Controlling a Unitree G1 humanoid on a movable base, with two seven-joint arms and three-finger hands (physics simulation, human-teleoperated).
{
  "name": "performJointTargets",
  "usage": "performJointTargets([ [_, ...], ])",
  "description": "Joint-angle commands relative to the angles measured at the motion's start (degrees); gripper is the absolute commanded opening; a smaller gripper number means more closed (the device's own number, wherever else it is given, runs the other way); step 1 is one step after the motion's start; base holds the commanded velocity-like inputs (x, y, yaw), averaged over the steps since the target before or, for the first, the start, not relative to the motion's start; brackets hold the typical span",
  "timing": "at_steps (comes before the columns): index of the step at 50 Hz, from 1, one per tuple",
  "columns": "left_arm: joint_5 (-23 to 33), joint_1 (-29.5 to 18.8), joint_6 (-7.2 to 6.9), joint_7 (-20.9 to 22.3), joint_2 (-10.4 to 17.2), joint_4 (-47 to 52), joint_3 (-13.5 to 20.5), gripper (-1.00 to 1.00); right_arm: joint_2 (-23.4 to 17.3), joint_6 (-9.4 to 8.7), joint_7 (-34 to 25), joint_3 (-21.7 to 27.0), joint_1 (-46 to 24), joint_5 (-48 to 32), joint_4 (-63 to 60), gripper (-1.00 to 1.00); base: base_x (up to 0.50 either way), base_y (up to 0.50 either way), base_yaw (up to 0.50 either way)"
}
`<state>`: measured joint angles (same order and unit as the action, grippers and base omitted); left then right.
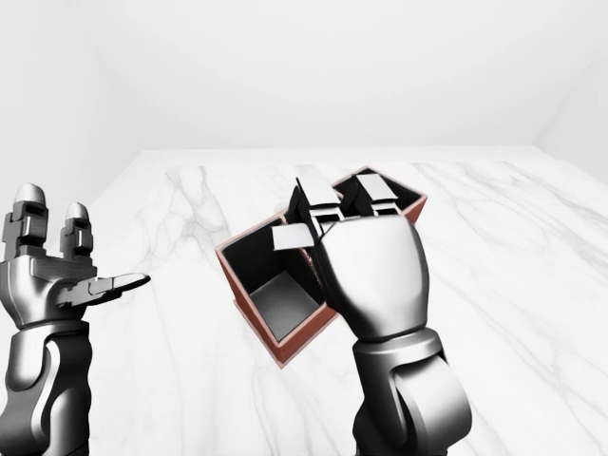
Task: Pick up the book and place it in the left compartment of the caddy.
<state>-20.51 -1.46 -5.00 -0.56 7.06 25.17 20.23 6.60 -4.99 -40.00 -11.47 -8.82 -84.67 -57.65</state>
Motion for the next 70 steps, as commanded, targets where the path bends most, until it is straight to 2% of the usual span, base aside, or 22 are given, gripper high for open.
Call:
performJointTargets([
  [1, 0.0, 0.0, 0.0, -0.1, 0.0, 0.0, -0.1, 1.0, -4.6, -0.01, 0.0, -3.9, -1.4, 2.7, -1.4, -1.0, 0.0, 0.0, 0.0],
  [12, 0.3, 0.0, 0.0, 0.1, -0.1, -0.4, -0.2, 1.0, -8.2, -0.01, 0.0, -5.4, -3.0, 5.6, -2.0, -1.0, 0.0, 0.0, 0.0],
  [19, 0.2, 0.1, 0.0, 0.1, -0.1, -0.2, -0.2, 1.0, -8.2, -0.01, 0.0, -4.3, -3.4, 7.0, -2.0, -1.0, 0.0, 0.0, 0.0],
  [26, 0.2, 0.0, 0.0, 0.0, 0.0, -0.2, -0.2, 1.0, -8.9, -0.01, 0.0, -0.9, -5.0, 10.3, -0.6, -1.0, 0.0, 0.0, 0.0],
  [36, 0.4, 0.0, 0.0, 0.0, -0.1, -0.5, -0.4, 1.0, -6.0, -0.01, 0.0, 4.3, -4.6, 15.2, 2.5, -1.0, 0.0, 0.0, 0.0],
  [43, 0.2, 0.0, 0.0, 0.1, 0.0, -0.4, -0.1, 1.0, -8.8, -0.01, 0.0, 5.3, -6.5, 21.3, 2.6, -1.0, 0.0, 0.0, 0.0],
  [56, 0.6, 0.2, 0.0, -0.1, -0.2, -0.1, -0.5, 1.0, -10.5, -0.01, 0.0, 6.3, -5.9, 25.2, 2.6, -1.0, 0.0, 0.0, 0.0],
  [70, 0.5, 0.1, 0.0, -0.1, -0.2, -0.1, -0.4, 1.0, -13.3, -0.01, 0.0, 7.6, -5.6, 34.1, 3.6, -1.0, 0.0, 0.0, 0.0],
])
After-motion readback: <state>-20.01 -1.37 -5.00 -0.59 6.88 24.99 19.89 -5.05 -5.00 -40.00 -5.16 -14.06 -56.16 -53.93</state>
